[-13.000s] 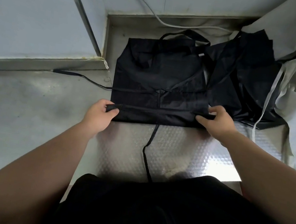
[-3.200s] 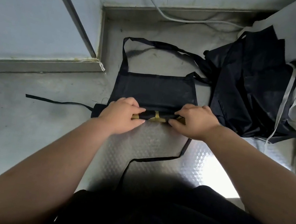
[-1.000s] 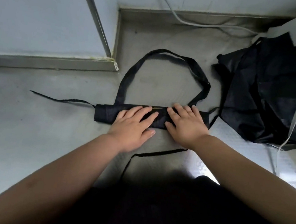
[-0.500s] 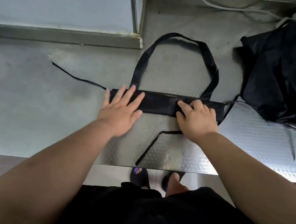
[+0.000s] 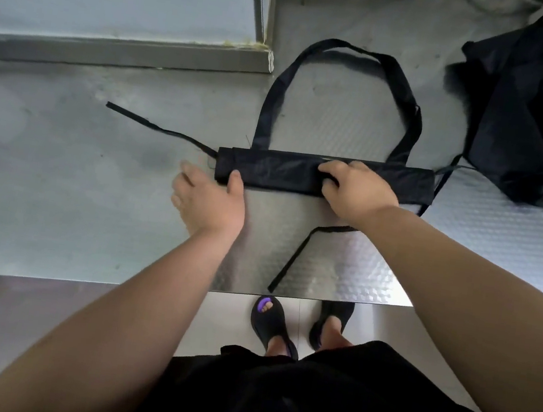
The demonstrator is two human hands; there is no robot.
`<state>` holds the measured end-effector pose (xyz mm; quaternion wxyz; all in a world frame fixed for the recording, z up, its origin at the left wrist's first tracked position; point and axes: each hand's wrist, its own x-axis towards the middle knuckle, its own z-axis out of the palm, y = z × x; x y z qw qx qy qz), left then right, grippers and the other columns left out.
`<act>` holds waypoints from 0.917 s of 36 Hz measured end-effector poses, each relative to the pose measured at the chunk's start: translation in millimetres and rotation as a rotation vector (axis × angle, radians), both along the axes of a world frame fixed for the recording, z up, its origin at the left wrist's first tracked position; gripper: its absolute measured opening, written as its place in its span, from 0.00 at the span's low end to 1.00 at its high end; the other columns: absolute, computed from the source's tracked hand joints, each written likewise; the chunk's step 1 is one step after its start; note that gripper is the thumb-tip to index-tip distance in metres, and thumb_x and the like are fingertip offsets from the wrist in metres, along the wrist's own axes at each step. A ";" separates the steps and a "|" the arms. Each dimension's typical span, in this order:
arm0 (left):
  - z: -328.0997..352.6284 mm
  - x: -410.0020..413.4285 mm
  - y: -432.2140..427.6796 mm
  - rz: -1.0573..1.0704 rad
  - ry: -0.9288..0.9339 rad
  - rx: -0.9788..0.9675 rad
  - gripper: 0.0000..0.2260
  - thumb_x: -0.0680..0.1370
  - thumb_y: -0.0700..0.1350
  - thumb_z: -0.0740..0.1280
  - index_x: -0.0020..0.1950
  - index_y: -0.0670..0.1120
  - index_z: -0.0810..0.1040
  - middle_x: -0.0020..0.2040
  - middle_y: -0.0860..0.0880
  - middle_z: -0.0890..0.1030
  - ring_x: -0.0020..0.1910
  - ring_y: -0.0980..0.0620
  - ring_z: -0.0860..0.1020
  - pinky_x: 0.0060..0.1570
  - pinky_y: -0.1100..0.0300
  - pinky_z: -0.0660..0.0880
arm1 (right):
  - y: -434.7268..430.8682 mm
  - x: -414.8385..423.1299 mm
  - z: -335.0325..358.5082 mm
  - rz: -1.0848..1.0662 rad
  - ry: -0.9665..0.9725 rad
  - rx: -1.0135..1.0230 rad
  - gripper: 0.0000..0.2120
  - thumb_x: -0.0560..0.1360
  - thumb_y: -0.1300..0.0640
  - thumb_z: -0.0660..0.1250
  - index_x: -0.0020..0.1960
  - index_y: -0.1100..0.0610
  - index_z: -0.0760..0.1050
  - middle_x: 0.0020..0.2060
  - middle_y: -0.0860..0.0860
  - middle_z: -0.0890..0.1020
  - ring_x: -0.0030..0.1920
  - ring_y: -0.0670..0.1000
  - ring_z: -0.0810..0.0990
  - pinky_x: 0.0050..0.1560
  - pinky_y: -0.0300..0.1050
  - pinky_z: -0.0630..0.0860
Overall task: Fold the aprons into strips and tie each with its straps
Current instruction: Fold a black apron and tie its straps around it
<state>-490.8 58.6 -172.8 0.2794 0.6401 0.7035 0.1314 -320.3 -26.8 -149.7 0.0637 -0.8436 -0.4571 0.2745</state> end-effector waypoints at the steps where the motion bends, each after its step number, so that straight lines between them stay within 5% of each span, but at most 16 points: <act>1: 1.1 2.3 -2.8 0.063 -0.088 -0.048 0.35 0.76 0.55 0.66 0.74 0.38 0.56 0.71 0.39 0.61 0.66 0.38 0.65 0.65 0.47 0.65 | 1.3 0.4 -0.6 -0.022 0.032 0.013 0.20 0.80 0.47 0.57 0.71 0.47 0.66 0.64 0.55 0.71 0.62 0.57 0.71 0.60 0.47 0.69; 5: 12.6 23.7 -7.3 0.296 -0.377 -0.239 0.27 0.71 0.51 0.73 0.63 0.40 0.67 0.61 0.43 0.70 0.51 0.42 0.76 0.49 0.54 0.74 | 4.4 0.0 -2.8 -0.060 0.074 0.021 0.22 0.76 0.42 0.63 0.68 0.49 0.68 0.61 0.54 0.73 0.61 0.55 0.73 0.58 0.46 0.69; 9: 19.7 35.8 9.3 0.484 -0.655 -0.391 0.15 0.69 0.47 0.76 0.46 0.44 0.72 0.47 0.47 0.78 0.38 0.50 0.76 0.47 0.54 0.78 | 5.9 2.3 -5.9 -0.070 0.075 0.034 0.22 0.76 0.42 0.64 0.66 0.49 0.69 0.59 0.53 0.75 0.59 0.54 0.73 0.55 0.45 0.70; 13: 17.9 42.6 6.9 0.431 -0.751 -0.292 0.15 0.67 0.40 0.76 0.50 0.44 0.77 0.43 0.52 0.80 0.37 0.57 0.77 0.46 0.59 0.77 | 6.2 4.4 -6.2 -0.051 0.075 0.029 0.21 0.75 0.41 0.64 0.66 0.48 0.69 0.58 0.52 0.75 0.59 0.53 0.73 0.55 0.47 0.72; 19: -1.3 43.1 -5.9 -0.269 -0.251 0.376 0.19 0.69 0.33 0.69 0.60 0.40 0.77 0.53 0.41 0.78 0.50 0.43 0.77 0.48 0.63 0.69 | 5.3 6.7 -10.3 -0.049 0.060 0.046 0.21 0.75 0.40 0.64 0.64 0.47 0.69 0.57 0.50 0.76 0.57 0.52 0.74 0.52 0.46 0.73; 24: -16.5 40.8 -3.5 -0.632 -0.093 0.610 0.22 0.62 0.29 0.73 0.56 0.39 0.80 0.44 0.41 0.81 0.40 0.39 0.79 0.38 0.53 0.78 | 3.5 7.3 -12.1 -0.061 0.052 0.076 0.21 0.74 0.39 0.64 0.65 0.45 0.70 0.58 0.48 0.76 0.58 0.50 0.74 0.49 0.43 0.70; 29: -28.1 39.7 -0.9 -0.882 0.106 0.785 0.17 0.72 0.46 0.63 0.55 0.39 0.81 0.47 0.47 0.84 0.41 0.46 0.80 0.44 0.59 0.77 | 1.2 7.4 -15.1 -0.069 0.059 0.100 0.22 0.74 0.39 0.64 0.65 0.45 0.71 0.59 0.48 0.76 0.59 0.49 0.74 0.49 0.41 0.68; 33: -36.0 44.4 -1.8 -0.938 0.219 0.775 0.16 0.66 0.41 0.70 0.53 0.40 0.82 0.49 0.45 0.84 0.40 0.46 0.81 0.35 0.58 0.79 | -3.5 7.5 -11.0 -0.079 0.128 0.151 0.22 0.75 0.45 0.66 0.67 0.48 0.72 0.58 0.50 0.76 0.59 0.50 0.74 0.56 0.41 0.69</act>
